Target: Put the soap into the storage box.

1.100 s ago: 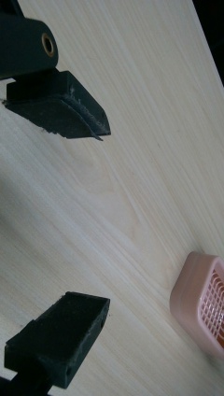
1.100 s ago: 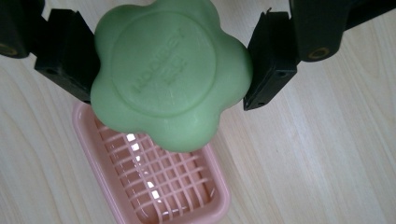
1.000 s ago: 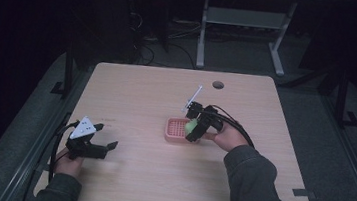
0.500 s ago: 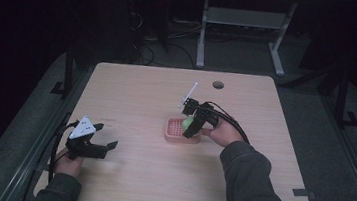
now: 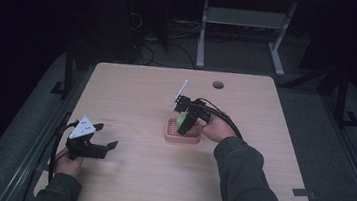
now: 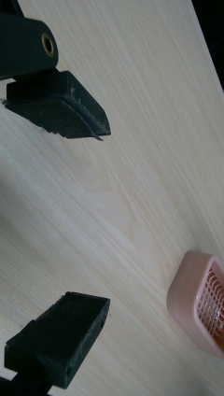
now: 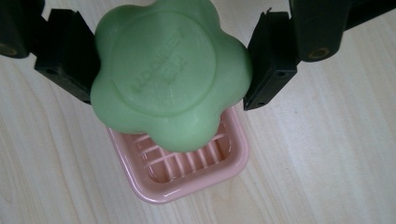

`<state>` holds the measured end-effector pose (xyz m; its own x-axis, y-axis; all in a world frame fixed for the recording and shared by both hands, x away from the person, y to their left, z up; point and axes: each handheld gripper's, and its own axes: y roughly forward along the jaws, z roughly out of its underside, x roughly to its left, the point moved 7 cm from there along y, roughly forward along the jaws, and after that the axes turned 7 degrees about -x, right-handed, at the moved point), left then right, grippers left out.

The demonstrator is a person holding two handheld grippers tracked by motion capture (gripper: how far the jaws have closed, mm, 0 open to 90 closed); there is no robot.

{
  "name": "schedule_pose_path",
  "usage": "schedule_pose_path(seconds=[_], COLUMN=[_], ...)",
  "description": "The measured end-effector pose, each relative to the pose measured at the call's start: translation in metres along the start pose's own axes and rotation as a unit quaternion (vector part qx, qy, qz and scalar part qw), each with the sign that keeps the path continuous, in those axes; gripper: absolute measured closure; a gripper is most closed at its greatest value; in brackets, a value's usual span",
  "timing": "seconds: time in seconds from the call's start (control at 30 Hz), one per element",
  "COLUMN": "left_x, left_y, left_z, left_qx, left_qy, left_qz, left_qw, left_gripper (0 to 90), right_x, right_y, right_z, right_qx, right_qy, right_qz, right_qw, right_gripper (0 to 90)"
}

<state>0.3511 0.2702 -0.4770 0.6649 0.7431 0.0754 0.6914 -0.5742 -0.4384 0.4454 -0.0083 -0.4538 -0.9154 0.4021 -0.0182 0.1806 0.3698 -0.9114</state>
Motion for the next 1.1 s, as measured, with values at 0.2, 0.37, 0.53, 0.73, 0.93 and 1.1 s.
schedule_pose_path(seconds=[0.2,0.37,0.53,0.73,0.93,1.1], left_x=[-0.001,0.000,0.000,-0.001,-0.001,-0.001], left_y=[0.001,0.000,0.001,0.001,0.001,0.001], left_z=[0.000,0.000,0.000,0.000,0.000,0.000], left_qx=[0.001,0.004,0.004,0.000,0.001,0.001], left_qy=[-0.001,0.002,0.004,-0.001,0.000,0.000], left_qz=[0.001,0.001,0.002,0.003,0.003,0.003], left_qw=[1.0000,1.0000,1.0000,1.0000,1.0000,1.0000], left_gripper=[14.4,14.4,14.4,14.4,14.4,14.4], right_x=[-0.002,-0.002,-0.005,-0.007,-0.007,-0.007], right_y=[0.008,0.016,0.023,0.029,0.031,0.032], right_z=[-0.002,-0.003,-0.002,0.001,-0.001,0.000], right_qx=[-0.005,-0.002,0.003,0.003,0.002,0.004], right_qy=[0.002,0.006,0.011,0.023,0.023,0.025], right_qz=[0.001,-0.002,0.007,0.000,0.001,-0.001], right_qw=[1.0000,1.0000,0.9999,0.9997,0.9997,0.9997], right_gripper=[26.1,26.1,26.1,26.0,26.0,25.9])
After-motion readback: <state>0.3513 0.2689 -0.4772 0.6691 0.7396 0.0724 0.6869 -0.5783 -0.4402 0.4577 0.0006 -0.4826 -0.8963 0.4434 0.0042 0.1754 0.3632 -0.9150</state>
